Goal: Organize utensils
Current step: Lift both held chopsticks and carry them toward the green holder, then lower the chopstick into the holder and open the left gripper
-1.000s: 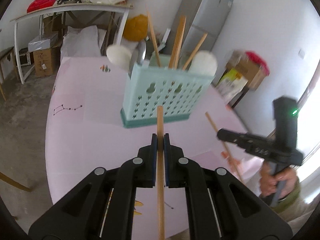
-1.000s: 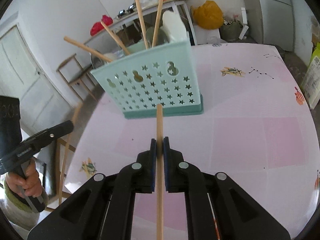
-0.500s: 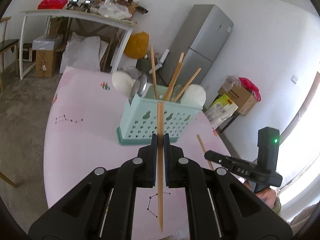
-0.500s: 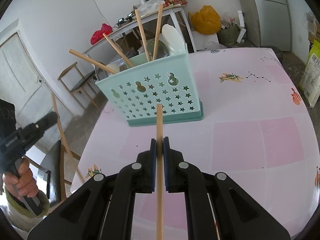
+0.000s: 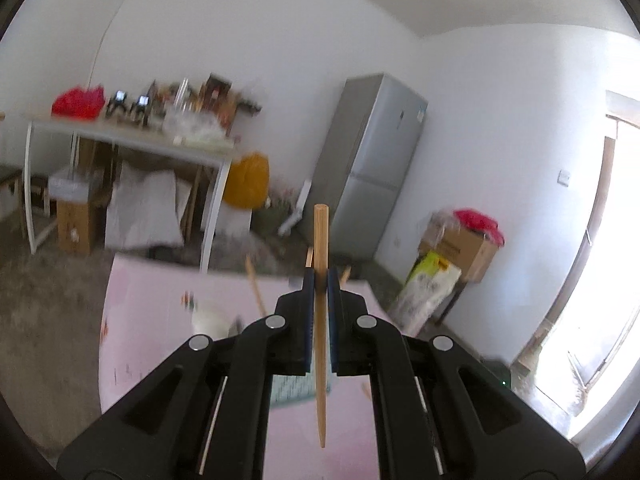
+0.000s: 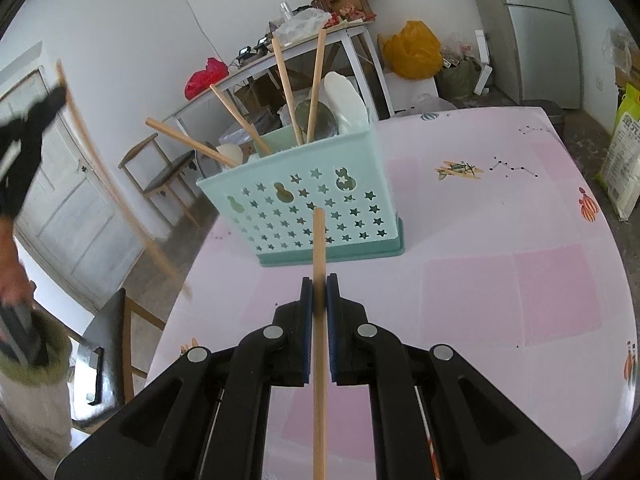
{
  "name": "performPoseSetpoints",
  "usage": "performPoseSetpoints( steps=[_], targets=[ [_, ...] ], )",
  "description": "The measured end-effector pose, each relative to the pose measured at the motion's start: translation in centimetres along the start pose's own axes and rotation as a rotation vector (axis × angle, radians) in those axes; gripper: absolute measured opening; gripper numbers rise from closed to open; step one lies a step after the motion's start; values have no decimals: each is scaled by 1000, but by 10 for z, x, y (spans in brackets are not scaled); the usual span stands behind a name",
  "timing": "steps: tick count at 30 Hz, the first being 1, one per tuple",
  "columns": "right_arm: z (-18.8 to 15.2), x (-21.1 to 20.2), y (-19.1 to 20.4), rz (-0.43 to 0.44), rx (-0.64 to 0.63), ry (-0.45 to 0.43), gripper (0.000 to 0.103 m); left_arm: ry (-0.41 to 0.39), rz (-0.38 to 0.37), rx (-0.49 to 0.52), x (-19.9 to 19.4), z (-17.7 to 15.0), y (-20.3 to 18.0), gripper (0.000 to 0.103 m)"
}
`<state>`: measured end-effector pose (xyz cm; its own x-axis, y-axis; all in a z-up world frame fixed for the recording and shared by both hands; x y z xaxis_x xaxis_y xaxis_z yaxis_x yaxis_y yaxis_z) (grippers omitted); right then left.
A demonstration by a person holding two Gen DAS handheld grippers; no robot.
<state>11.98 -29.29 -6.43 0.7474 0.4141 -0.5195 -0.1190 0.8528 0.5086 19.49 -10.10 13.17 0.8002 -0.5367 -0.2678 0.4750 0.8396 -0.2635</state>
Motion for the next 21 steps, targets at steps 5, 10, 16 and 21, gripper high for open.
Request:
performPoseSetpoints(
  steps=[5, 10, 16, 21],
  targets=[
    [3, -3, 1, 18, 6, -16, 7, -102, 25, 8, 22, 38, -14, 5],
    [5, -4, 0, 34, 13, -25, 7, -167, 110, 47, 56, 50, -20, 5],
    [7, -1, -1, 42, 14, -20, 7, -137, 179, 61, 97, 37, -17, 5],
    [9, -2, -2, 51, 16, -23, 7, -77, 201, 43, 123, 13, -13, 5]
  ],
)
Point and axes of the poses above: each gripper's, at about its wrist camera, not at the fingertips, and x roughly the way its jaws point, y to its left, z to its top, the point moved 7 cm from there along x, roughly the way its jaws point, and after that the axes turned 13 degrees about z, right-handed, at the moved point
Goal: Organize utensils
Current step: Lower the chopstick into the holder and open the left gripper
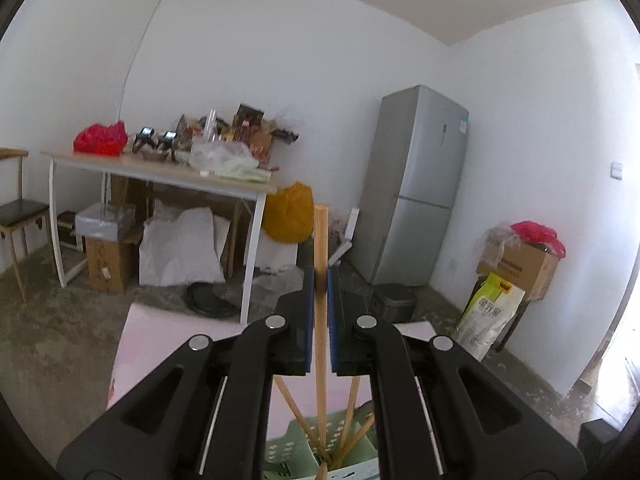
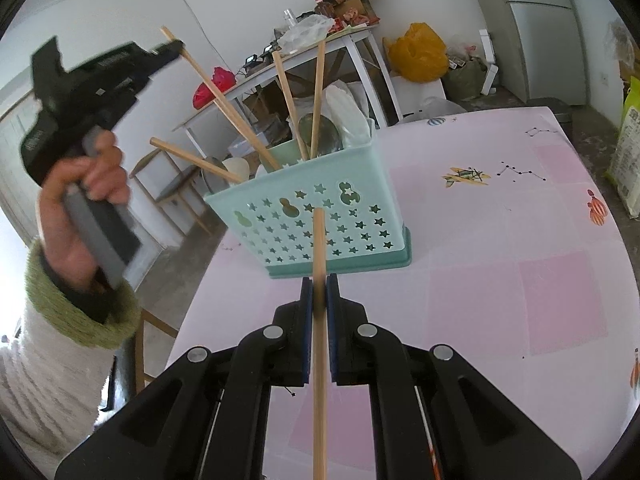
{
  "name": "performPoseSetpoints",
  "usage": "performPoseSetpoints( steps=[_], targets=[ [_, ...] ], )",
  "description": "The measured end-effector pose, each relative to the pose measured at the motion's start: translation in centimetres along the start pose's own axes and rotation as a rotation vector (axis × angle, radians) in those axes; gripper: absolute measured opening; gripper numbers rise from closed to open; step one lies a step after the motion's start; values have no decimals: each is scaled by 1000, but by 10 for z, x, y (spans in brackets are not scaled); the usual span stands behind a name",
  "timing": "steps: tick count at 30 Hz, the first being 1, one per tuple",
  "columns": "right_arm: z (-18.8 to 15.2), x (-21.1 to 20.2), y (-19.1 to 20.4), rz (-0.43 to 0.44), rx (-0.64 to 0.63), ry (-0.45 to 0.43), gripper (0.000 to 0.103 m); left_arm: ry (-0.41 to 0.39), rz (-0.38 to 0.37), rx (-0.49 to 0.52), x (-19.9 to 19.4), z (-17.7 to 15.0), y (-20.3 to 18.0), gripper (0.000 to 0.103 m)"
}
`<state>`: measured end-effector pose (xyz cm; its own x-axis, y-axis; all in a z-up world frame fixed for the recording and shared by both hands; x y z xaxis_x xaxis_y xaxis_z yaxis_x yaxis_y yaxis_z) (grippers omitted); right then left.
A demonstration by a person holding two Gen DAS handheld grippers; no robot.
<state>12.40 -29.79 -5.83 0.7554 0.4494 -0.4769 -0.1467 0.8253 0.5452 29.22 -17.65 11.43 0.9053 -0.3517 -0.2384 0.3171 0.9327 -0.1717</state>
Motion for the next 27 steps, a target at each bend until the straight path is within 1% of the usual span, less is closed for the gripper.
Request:
performPoseSetpoints(
  steps=[4, 7, 10, 12, 14, 16, 18, 21, 23, 25, 27],
  targets=[
    [-1, 1, 3, 4, -7, 10, 7, 19, 5, -3, 7, -16, 1, 5],
    [-2, 2, 4, 4, -10, 17, 7, 54, 4, -10, 12, -28, 2, 5],
    [-3, 1, 4, 0, -13, 18, 7, 100, -24, -26, 14, -39, 4, 5],
    [-4, 0, 4, -3, -14, 17, 7, 131, -50, -19, 12, -44, 3, 6],
    [-3, -3, 4, -10, -17, 16, 7, 138, -71, -6, 6, -46, 4, 13],
    [-3, -5, 5, -17, -21, 16, 7, 129, -86, 0, -4, -45, 5, 26],
    [-3, -6, 6, -26, -26, 18, 7, 123, -97, 3, -15, -43, 7, 30],
    [-2, -9, 9, -35, -38, 18, 7, 125, -105, 12, -32, -44, 13, 41],
    [-1, -12, 11, -40, -45, 11, 7, 135, -90, 36, -43, -48, 15, 45],
    [1, -14, 14, -43, -48, 3, 7, 147, -70, 63, -53, -53, 19, 53],
    [5, -18, 15, -46, -50, -11, 7, 168, -29, 95, -62, -62, 26, 57]
  ],
)
Point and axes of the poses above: each gripper's, at about its wrist camera, not at the fingertips, and x roughly the way its jaws point, y to its left, z to its top, the point moved 7 cm from there along x, roughly the way its jaws point, and after that the axes turned 13 degrees about z, right-handed, at the moved point
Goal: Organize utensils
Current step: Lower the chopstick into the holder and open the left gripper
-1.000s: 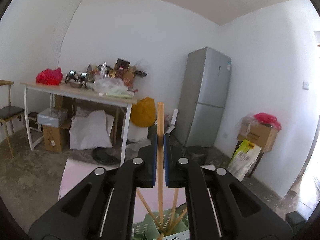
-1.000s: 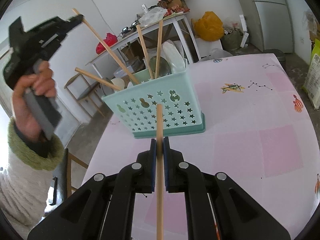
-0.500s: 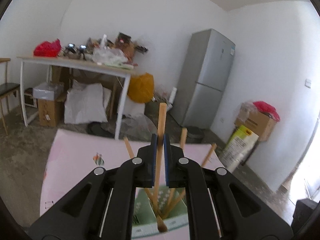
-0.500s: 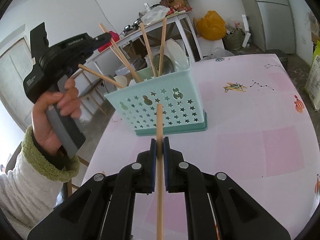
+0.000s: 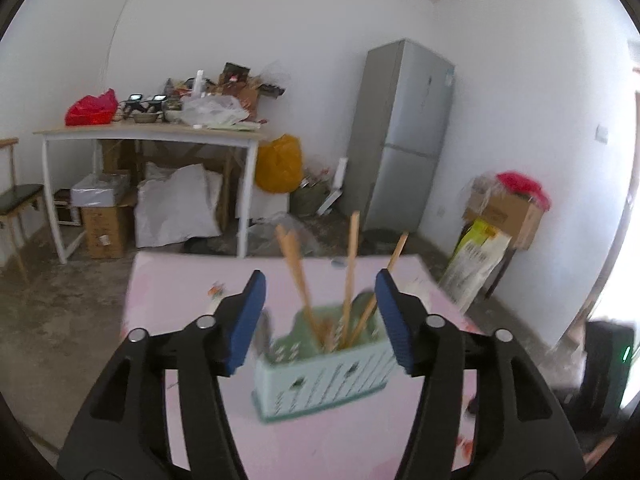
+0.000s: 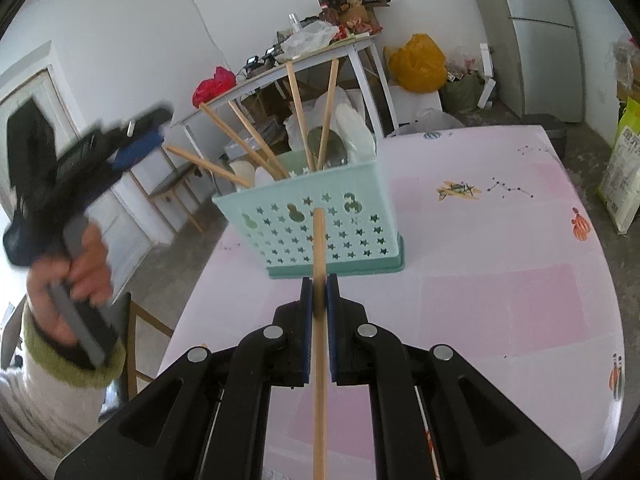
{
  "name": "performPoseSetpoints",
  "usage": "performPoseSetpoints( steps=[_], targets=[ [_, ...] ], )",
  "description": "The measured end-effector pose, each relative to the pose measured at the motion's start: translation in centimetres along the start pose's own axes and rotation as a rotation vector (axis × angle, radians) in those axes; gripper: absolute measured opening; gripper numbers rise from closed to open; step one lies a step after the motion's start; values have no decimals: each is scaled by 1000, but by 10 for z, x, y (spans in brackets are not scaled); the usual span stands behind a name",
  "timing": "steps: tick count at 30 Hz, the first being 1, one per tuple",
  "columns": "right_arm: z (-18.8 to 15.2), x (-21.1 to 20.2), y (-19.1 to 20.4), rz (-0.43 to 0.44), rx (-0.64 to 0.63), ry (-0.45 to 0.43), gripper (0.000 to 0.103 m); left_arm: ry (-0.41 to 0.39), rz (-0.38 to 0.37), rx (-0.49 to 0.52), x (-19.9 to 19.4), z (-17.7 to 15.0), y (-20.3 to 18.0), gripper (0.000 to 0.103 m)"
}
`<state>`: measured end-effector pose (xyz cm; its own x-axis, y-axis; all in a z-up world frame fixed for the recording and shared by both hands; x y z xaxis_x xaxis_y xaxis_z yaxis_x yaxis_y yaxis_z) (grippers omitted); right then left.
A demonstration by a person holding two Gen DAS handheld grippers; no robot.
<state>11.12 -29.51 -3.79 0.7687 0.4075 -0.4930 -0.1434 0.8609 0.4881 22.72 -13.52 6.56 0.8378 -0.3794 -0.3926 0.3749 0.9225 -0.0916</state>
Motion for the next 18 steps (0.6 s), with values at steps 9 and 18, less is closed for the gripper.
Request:
performPoseSetpoints(
  steps=[9, 18],
  targets=[
    [42, -8, 23, 49, -56, -87, 7, 134, 187, 42, -9, -58, 42, 77],
    [146, 4, 68, 157, -174, -319, 7, 165, 284, 47, -14, -88, 65, 86]
  ],
)
Point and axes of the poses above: each gripper's, at about its wrist camera, not at the fingertips, and x roughly the way its jaws point, y to its left, z to its top, the point moved 7 cm from there along x, roughly the way its jaws point, and after that the axes turned 13 degrees about z, right-handed, at the moved point
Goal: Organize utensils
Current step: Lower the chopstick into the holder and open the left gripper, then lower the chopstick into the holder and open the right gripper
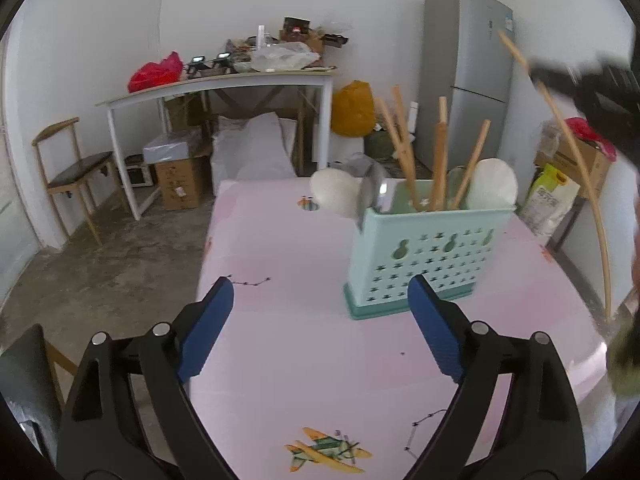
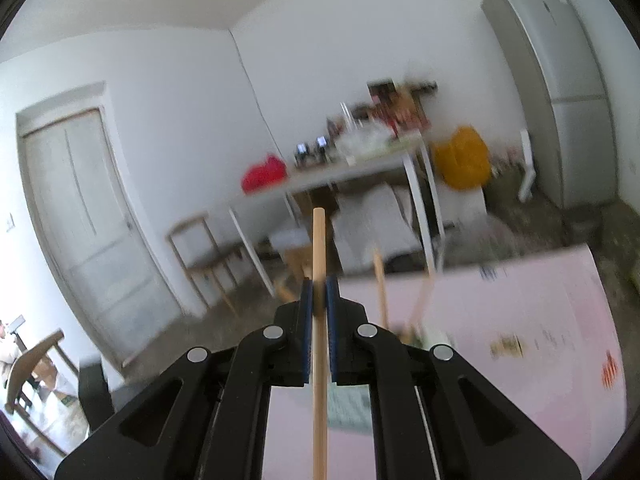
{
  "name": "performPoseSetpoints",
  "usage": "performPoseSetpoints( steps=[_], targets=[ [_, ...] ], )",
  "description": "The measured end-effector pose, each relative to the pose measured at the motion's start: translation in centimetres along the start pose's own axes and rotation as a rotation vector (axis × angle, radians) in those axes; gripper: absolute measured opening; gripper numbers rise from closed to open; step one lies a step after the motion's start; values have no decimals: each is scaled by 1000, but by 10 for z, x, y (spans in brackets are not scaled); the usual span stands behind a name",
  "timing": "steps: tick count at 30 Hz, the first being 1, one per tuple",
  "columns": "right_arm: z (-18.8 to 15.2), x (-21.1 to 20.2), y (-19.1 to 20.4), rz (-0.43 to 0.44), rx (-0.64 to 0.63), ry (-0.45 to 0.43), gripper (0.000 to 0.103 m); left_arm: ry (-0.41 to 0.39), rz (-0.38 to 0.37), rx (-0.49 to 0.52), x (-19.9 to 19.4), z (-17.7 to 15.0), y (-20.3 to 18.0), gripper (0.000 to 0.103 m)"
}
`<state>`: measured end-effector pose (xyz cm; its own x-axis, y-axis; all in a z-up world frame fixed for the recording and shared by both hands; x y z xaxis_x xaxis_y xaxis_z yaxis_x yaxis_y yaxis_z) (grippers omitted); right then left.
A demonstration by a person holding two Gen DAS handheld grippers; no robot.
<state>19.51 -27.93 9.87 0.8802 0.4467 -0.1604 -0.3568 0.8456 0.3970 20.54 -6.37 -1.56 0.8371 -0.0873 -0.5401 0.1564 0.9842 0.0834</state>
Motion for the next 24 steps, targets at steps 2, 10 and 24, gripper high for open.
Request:
performPoseSetpoints(
  steps=[2, 10, 24],
  targets=[
    [17, 16, 2, 8, -27, -44, 7, 0, 24, -4, 2, -2, 5, 88],
    [52, 79, -20, -98, -67, -155, 7, 26, 59, -32, 19, -11, 24, 89],
    [27, 123, -51, -288, -173, -135, 7, 65, 52, -47, 44, -23, 29, 89]
  ],
)
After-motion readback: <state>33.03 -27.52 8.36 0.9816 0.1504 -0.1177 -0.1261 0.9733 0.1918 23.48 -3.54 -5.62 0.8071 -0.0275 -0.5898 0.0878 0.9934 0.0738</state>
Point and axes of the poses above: each gripper's, at about its wrist camera, not at the fingertips, and x roughly the way its jaws point, y to its left, z to its top, the point moved 7 cm from there along x, roughly the way its jaws point, and after that the axes turned 13 degrees about z, right-handed, at the moved point
